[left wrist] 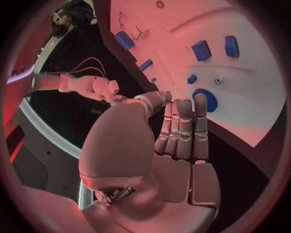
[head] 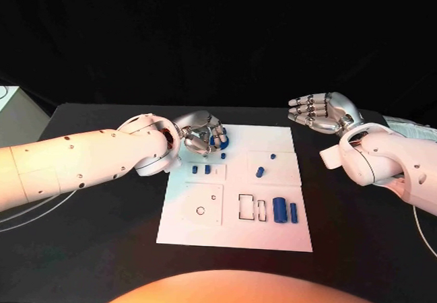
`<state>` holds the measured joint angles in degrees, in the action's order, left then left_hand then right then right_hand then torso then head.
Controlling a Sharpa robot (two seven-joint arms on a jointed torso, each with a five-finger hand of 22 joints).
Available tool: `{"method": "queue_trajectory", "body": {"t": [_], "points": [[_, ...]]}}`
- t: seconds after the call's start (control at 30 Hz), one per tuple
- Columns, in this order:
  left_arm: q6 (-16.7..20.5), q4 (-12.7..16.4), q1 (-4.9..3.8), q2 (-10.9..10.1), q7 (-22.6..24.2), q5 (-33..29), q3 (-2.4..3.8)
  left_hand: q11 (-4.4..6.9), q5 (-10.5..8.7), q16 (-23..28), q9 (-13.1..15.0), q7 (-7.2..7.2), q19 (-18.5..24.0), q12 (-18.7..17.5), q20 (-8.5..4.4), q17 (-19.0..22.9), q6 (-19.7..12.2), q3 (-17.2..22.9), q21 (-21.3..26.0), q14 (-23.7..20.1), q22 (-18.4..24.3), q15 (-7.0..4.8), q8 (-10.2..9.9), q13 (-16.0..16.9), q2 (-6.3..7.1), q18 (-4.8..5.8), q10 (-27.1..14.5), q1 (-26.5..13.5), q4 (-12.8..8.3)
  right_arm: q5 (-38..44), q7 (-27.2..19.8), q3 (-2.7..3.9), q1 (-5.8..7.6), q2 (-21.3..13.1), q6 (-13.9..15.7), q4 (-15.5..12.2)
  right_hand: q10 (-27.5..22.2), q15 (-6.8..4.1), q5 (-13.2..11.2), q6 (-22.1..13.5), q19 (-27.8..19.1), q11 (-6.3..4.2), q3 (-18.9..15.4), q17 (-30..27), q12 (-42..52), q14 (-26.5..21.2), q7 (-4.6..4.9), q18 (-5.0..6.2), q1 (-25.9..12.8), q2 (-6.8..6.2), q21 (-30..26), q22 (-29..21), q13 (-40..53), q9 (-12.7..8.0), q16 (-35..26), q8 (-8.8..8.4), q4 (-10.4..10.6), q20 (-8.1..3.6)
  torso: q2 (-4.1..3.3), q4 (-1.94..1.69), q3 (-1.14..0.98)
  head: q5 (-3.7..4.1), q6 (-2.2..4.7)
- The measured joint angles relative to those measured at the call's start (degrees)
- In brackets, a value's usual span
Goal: Assemble the parts on the task board
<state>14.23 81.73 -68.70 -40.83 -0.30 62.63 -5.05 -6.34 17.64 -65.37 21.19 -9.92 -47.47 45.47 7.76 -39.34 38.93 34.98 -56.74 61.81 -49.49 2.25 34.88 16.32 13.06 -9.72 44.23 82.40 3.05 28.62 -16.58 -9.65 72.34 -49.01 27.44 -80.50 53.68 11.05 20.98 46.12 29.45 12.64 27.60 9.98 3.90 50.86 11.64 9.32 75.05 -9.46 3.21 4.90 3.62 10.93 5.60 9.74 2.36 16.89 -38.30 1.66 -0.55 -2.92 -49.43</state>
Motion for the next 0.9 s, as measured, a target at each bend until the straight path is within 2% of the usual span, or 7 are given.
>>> {"method": "queue_trajectory", "body": {"t": [0.1, 0.2, 0.3, 0.5, 0.7, 0.83, 0.9], "points": [[1.7, -1.6, 0.23, 1.4, 1.4, 4.5, -0.56, -0.34, -0.77, 0.0, -1.0, 0.03, 0.4, -0.8, 0.44, 1.0, 0.0, 0.4, -0.4, -0.4, -0.6, 0.38, -1.0, -1.0, 0.90, 0.00, -1.0, -1.2, -0.4, 0.0, -0.1, 0.00, 0.00, 0.1, -0.1, 0.0, 0.0, 0.00, 0.0, 0.0, 0.0, 0.00, 0.0, 0.0, 0.0, 0.0, 0.00, 0.00, 0.0, 0.00, 0.0, 0.0, 0.0, 0.0, 0.0, 0.00, 0.0, 0.00, -0.01, 0.02, 0.01, -0.07, 0.10], [2.5, -3.0, 0.39, 2.5, 1.9, 9.0, -0.99, -0.51, -3.59, -0.9, -2.0, 0.70, 0.6, -1.2, 0.64, 0.7, 0.0, 0.4, -0.3, -0.2, -0.5, 0.51, -1.8, -1.9, 1.08, 0.00, -1.1, -2.4, -0.4, 0.0, -0.1, 0.00, 0.00, 0.1, -0.1, 0.0, 0.0, 0.00, 0.0, 0.0, 0.0, 0.00, 0.0, 0.0, 0.0, 0.0, 0.00, 0.00, 0.0, 0.00, 0.0, 0.0, 0.0, 0.0, 0.0, 0.00, 0.0, 0.00, -0.01, 0.04, -0.01, -0.17, 0.27], [2.9, -4.2, 0.45, 3.5, 2.0, 12.8, -1.17, -0.40, -5.31, -1.2, -2.6, 0.99, 0.6, -1.6, 0.64, 0.7, 0.8, 0.4, 0.2, 0.1, 0.0, 0.51, -1.9, -2.6, 1.61, 0.01, -1.2, -3.0, -0.4, 0.0, -0.1, 0.00, 0.00, 0.1, -0.2, 0.0, 0.0, 0.00, 0.0, 0.0, 0.0, 0.00, 0.0, 0.0, 0.0, 0.0, 0.00, 0.00, 0.0, 0.00, 0.0, 0.0, 0.0, 0.0, 0.0, 0.00, 0.0, 0.00, -0.02, 0.05, -0.04, -0.20, 0.39], [2.8, -6.3, 0.47, 5.2, 1.8, 18.8, -1.35, -0.42, -6.12, -1.2, -3.5, 1.35, 0.6, -2.4, 0.64, 2.4, 1.9, 0.3, 1.1, -0.6, 0.6, 0.63, -2.5, -3.6, 1.99, 0.01, -2.5, -3.8, -0.4, 0.0, -0.2, 0.00, 0.00, 0.3, -0.4, 0.1, 0.0, 0.00, 0.0, 0.0, 0.0, 0.00, 0.0, 0.0, 0.0, 0.0, 0.00, 0.00, 0.0, 0.00, 0.0, 0.0, 0.0, 0.0, 0.0, 0.00, 0.0, 0.00, -0.02, 0.09, -0.04, -0.25, 0.54], [1.3, -7.7, 0.47, 6.4, 1.1, 22.4, -1.40, -0.41, -6.53, -1.3, -4.2, 1.65, 0.6, -2.9, 0.64, 3.0, 2.2, -1.1, 2.0, -0.8, 1.2, 0.43, -3.3, -4.3, 2.65, 0.00, -3.3, -4.5, -0.2, 0.0, -0.2, 0.00, 0.00, 0.3, -0.5, 0.1, 0.0, 0.00, 0.0, 0.0, 0.0, 0.00, 0.0, 0.0, 0.0, 0.0, 0.00, 0.00, 0.0, 0.00, 0.0, 0.0, 0.0, 0.0, 0.0, 0.00, 0.0, 0.00, -0.02, 0.13, -0.06, -0.35, 0.56], [-0.2, -8.5, 0.47, 7.1, 0.8, 23.8, -1.40, -0.21, -6.64, -1.5, -4.5, 1.65, 0.6, -2.9, 0.64, 3.1, 2.2, -1.2, 2.3, -1.0, 1.4, 0.22, -3.4, -4.6, 2.61, 0.01, -3.5, -4.4, -0.4, 0.0, -0.2, 0.00, 0.00, 0.4, -0.5, 0.1, 0.0, 0.00, 0.0, 0.0, 0.0, 0.00, 0.0, 0.0, 0.0, 0.0, 0.00, 0.00, 0.0, 0.00, 0.0, 0.0, 0.0, 0.0, 0.0, 0.00, 0.0, 0.00, -0.04, 0.12, -0.07, -0.29, 0.55], [-0.8, -8.7, 0.47, 7.4, 0.8, 24.1, -1.41, -0.21, -6.64, -2.0, -4.6, 1.66, 0.6, -2.9, 0.65, 3.1, 2.8, -1.2, 2.3, -1.0, 1.4, 0.22, -3.5, -4.8, 2.16, 0.00, -3.5, -4.0, -0.4, 0.0, -0.2, 0.00, 0.00, 0.5, -0.5, 0.1, 0.0, 0.00, 0.0, 0.0, 0.0, 0.00, 0.0, 0.0, 0.0, 0.0, 0.00, 0.00, 0.0, 0.00, 0.0, 0.0, 0.0, 0.0, 0.0, 0.00, 0.0, 0.00, -0.05, 0.10, -0.07, -0.25, 0.54]]}}
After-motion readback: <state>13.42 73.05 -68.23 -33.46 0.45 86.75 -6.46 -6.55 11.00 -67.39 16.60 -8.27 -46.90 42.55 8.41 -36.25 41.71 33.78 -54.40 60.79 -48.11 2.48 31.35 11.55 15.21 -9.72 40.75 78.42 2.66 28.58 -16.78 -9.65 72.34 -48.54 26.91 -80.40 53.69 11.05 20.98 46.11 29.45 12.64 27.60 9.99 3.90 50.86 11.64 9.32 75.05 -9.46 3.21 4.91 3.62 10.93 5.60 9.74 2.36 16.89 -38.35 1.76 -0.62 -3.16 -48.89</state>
